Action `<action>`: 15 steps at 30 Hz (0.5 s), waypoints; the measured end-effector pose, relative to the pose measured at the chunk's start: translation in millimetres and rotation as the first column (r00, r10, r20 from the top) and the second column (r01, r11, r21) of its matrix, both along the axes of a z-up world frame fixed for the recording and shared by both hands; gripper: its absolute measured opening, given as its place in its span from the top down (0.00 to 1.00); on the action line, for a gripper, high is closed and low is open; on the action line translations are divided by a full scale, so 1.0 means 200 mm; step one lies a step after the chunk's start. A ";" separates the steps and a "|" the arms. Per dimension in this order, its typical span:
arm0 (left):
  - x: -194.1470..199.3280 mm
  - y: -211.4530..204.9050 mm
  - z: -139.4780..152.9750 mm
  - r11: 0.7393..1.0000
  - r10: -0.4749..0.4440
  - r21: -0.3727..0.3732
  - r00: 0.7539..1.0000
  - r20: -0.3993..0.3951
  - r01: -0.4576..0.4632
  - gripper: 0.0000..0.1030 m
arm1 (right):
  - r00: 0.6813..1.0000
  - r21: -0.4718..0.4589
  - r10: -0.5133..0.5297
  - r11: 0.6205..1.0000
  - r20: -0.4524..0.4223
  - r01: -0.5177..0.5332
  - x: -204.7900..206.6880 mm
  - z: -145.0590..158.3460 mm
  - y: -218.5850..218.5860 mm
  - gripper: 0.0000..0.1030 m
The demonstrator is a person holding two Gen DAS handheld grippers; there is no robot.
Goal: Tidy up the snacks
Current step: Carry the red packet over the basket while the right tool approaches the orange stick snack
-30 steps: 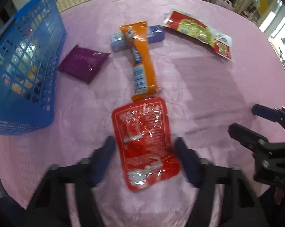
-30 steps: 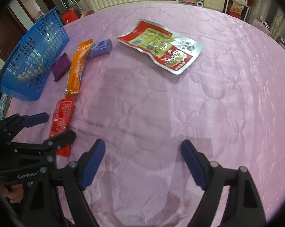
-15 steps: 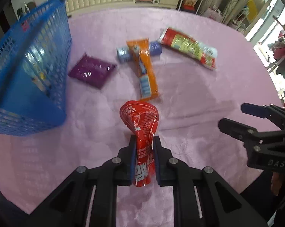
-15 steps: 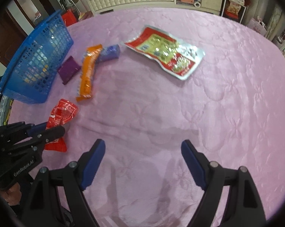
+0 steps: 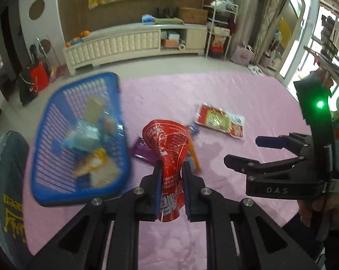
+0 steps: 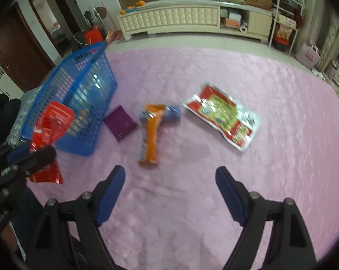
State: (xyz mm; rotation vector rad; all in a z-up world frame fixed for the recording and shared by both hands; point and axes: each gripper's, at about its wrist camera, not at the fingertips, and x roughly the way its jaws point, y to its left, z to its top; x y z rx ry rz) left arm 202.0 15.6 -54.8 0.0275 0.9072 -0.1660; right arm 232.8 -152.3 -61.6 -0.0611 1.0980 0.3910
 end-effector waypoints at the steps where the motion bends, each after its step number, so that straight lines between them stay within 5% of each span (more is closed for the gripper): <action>1: 0.01 0.04 0.02 1.000 0.015 0.009 1.000 0.006 -0.015 0.86 | 1.000 0.001 0.009 1.000 0.007 -0.009 0.02 0.01 0.04 0.17; 15: 0.14 0.52 0.05 0.987 0.157 0.026 0.987 -0.027 -0.157 0.86 | 0.998 -0.047 0.054 0.997 -0.034 -0.056 0.20 -0.16 0.32 0.17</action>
